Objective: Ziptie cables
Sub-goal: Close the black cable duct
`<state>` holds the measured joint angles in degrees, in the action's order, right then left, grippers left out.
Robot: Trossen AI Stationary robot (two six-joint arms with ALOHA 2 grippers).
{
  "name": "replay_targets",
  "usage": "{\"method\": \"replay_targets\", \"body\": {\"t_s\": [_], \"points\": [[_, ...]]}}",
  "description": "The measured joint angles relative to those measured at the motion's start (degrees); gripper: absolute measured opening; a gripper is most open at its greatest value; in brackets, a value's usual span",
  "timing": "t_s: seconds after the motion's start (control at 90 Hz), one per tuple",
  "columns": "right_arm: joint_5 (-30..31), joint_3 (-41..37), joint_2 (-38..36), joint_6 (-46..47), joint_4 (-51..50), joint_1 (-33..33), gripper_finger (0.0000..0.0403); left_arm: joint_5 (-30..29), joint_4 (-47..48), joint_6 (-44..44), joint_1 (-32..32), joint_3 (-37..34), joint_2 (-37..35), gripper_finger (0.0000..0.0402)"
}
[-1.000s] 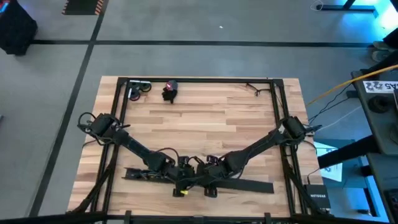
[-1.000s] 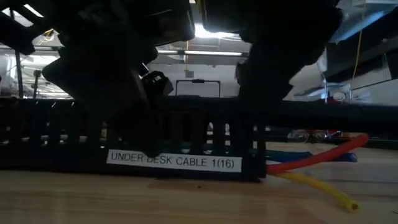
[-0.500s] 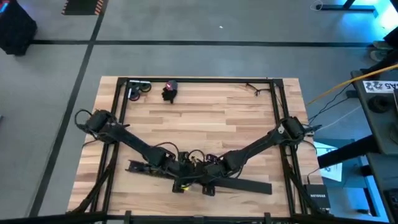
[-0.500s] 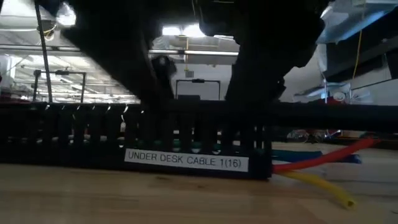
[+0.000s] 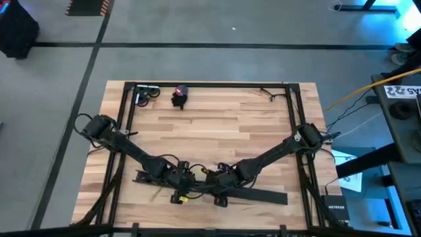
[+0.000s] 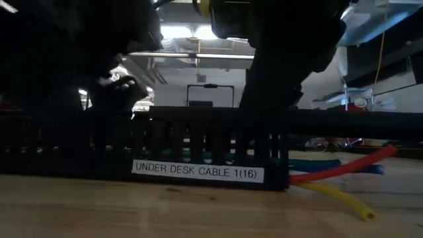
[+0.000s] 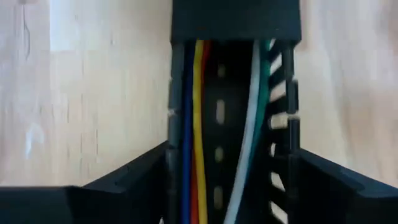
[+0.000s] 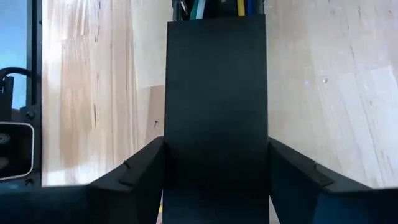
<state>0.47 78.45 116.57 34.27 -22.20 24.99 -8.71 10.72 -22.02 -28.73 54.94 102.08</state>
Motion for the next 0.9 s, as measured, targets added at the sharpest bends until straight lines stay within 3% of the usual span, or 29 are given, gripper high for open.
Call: {"method": "replay_targets", "body": {"t_s": [0.222,0.556,0.733,0.9], "points": [[-0.1,-0.1,0.0,0.0,1.2,0.1,0.0223,0.7,-4.4,0.8,0.3,-1.4,-0.1,0.0214],[2.3,-0.5,0.5,0.8,8.6,-0.7,0.0223,1.3,-12.8,-0.1,0.9,-1.4,2.6,0.0210],[1.2,-0.4,0.5,1.2,7.9,-0.8,0.0223,2.4,-15.2,0.4,1.6,-1.5,2.9,0.0247],[2.9,0.0,0.7,1.6,6.5,-1.2,0.0223,7.2,-10.7,0.9,3.5,1.2,1.6,0.0287]]}}
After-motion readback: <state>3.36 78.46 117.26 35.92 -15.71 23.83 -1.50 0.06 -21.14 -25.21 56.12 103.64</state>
